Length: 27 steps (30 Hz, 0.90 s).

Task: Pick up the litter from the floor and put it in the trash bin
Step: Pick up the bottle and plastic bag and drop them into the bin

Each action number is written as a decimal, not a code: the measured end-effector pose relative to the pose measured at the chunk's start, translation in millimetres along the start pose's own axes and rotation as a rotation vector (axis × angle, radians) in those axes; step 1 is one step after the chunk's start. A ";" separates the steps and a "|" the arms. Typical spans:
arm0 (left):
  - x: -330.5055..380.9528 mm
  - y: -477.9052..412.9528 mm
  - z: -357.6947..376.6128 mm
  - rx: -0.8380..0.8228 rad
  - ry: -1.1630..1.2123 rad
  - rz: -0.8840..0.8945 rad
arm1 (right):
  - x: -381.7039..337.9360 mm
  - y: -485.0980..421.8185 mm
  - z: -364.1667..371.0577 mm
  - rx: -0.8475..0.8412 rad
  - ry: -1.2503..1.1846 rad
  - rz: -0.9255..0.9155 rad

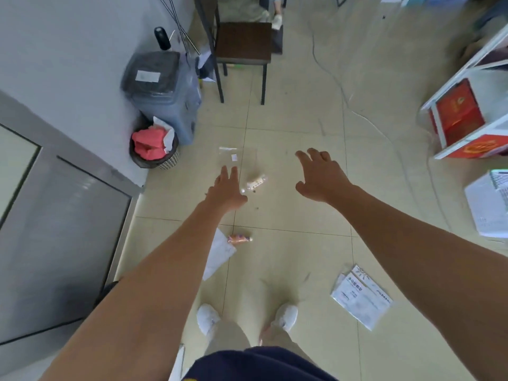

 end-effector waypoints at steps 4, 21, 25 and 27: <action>41.6 -9.8 8.8 0.005 0.182 -0.062 | 40.3 -17.9 -18.1 -0.003 -0.007 -0.019; 132.8 -237.3 -39.7 0.093 0.284 -0.286 | 119.8 -296.8 -97.5 -0.092 0.139 -0.229; 165.7 -272.2 -48.3 0.098 0.419 -0.428 | 140.4 -373.7 -129.6 -0.105 0.193 -0.308; 177.1 -290.6 -51.4 0.104 0.425 -0.450 | 149.6 -417.3 -143.2 -0.100 0.228 -0.352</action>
Point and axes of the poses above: each hand's wrist, its own y-axis away from the middle knuckle, its own z-axis out of the palm, x = y × z, the point moved 1 cm from there along -y, towards the middle knuckle, and after that the axes turned 1 degree about -y, right-handed, at the moved point
